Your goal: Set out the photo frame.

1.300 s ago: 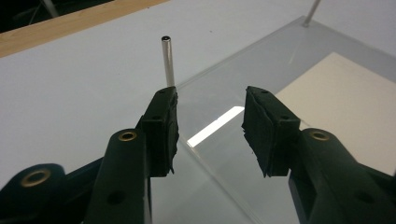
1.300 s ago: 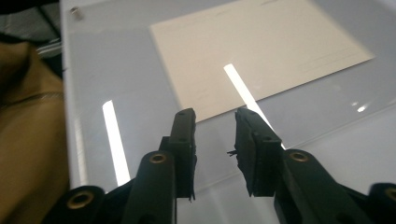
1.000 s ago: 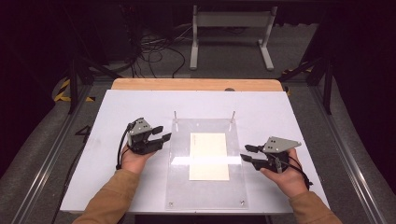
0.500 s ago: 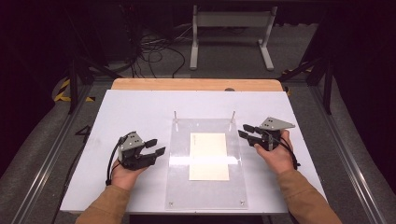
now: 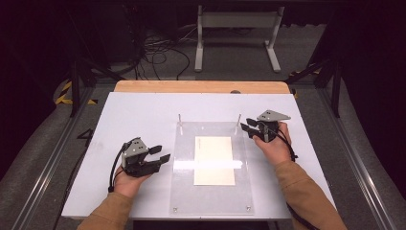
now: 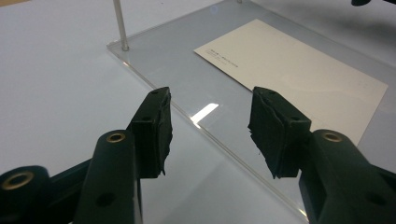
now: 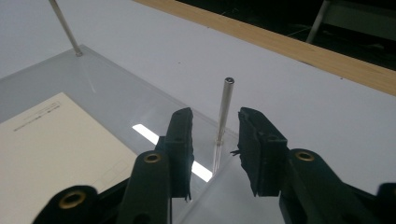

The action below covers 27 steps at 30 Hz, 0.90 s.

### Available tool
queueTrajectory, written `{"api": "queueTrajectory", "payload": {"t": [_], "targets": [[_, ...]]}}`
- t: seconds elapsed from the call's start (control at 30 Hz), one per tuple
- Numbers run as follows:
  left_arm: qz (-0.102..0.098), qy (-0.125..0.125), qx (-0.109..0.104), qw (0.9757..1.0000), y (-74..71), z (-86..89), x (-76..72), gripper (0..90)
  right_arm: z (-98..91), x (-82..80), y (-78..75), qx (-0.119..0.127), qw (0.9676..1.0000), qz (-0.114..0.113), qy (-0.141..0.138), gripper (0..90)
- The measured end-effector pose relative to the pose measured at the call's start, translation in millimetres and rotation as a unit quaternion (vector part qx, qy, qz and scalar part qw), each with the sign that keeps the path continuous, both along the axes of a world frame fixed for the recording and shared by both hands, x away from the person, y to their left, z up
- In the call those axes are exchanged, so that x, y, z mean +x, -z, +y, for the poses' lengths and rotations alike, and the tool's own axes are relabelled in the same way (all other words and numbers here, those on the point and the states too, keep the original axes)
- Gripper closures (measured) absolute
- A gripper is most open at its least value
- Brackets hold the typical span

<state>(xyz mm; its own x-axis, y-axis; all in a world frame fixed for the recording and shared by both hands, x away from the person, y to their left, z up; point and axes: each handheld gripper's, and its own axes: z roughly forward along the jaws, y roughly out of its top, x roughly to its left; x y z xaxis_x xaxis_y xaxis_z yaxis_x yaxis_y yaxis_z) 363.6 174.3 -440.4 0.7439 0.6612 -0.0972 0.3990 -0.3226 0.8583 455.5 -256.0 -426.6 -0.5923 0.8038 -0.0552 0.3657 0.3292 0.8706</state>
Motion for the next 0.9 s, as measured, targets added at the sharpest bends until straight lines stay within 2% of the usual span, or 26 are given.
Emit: {"api": "queueTrajectory", "payload": {"t": [0.03,0.07,0.1,0.13,0.2,0.27,0.37,0.57,0.63,0.8,0.9], "targets": [[-0.004,0.004,0.006,1.0000,0.0,0.0,0.3,48.5,0.3,3.7,0.2,0.000,1.0000,0.001,0.002,67.9],[0.001,0.003,0.001,1.0000,0.5,-1.6,-1.4,48.5,0.7,8.5,0.0,0.003,1.0000,0.001,0.002,69.1],[-0.004,0.004,0.007,1.0000,0.4,-1.3,-1.6,48.3,1.8,12.7,-0.3,0.005,1.0000,0.003,0.002,70.4],[0.002,0.006,0.001,1.0000,1.1,-2.2,-3.6,48.1,2.9,14.9,-0.6,0.006,1.0000,0.004,0.002,71.6],[-0.003,0.009,0.006,0.9999,1.6,-0.7,-4.3,48.1,6.9,20.5,-0.8,0.003,1.0000,0.003,0.002,74.1],[0.008,0.006,-0.006,0.9999,2.5,0.7,-5.6,48.1,10.5,24.6,0.0,0.000,1.0000,0.001,0.004,76.4],[0.014,0.010,-0.021,0.9996,2.9,5.2,-5.6,48.1,12.8,30.0,2.7,-0.011,0.9999,0.002,0.006,81.3],[0.009,0.010,-0.018,0.9997,2.6,6.3,-11.8,47.8,16.4,34.2,5.9,-0.020,0.9998,0.002,0.002,84.1],[0.004,0.013,-0.011,0.9999,2.4,7.5,-14.2,47.7,14.3,35.3,6.5,0.002,0.9999,0.014,0.006,85.1],[0.008,0.007,-0.015,0.9998,4.1,9.6,-17.8,47.7,15.1,36.8,8.5,0.019,0.9993,0.022,0.024,85.6],[0.007,0.008,-0.012,0.9999,4.0,9.5,-18.3,47.6,13.0,40.1,14.0,0.048,0.9981,0.022,0.033,85.8]]}}
